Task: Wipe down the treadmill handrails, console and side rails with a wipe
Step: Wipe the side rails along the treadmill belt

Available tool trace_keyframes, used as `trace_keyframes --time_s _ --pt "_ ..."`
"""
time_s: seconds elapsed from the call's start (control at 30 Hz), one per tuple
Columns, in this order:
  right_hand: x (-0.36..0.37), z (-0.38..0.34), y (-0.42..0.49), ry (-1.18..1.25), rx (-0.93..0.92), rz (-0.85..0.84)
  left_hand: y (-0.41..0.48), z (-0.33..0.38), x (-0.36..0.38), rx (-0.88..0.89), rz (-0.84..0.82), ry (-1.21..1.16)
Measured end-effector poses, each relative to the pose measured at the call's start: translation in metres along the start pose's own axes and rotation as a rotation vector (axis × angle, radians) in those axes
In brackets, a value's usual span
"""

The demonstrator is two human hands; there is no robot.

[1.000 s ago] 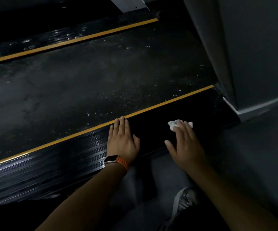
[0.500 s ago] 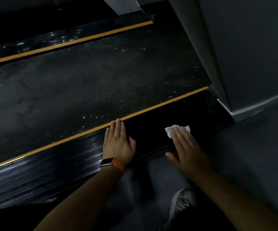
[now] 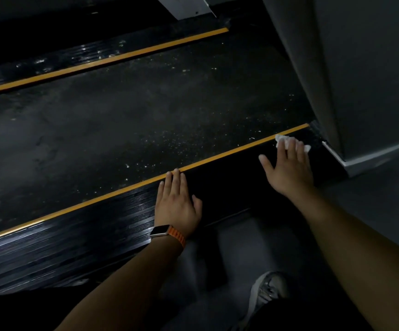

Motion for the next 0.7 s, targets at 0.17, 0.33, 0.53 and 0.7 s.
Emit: trace_keyframes --time_s 0.17,0.33,0.53,0.7 --pt "-0.004 -0.051 -0.031 0.006 -0.215 0.018 0.000 0.001 0.000 0.006 0.016 -0.015" --pt "-0.002 -0.038 -0.034 -0.054 -0.400 0.036 0.000 0.002 -0.001 0.006 0.004 -0.008" --pt "-0.021 0.019 0.030 -0.010 -0.033 -0.095 -0.001 0.002 -0.002 0.005 -0.002 -0.016" --pt "-0.015 -0.036 -0.012 0.006 -0.186 -0.021 0.000 0.003 -0.001 0.008 0.005 -0.025"
Point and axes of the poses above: each hand's wrist, its own y-axis towards the middle knuckle, its own x-axis out of the palm, z = x × y, the point moved 1 cm from there along y, towards the middle knuckle, and after that the axes turned 12 degrees about -y, right-handed, at the moved point
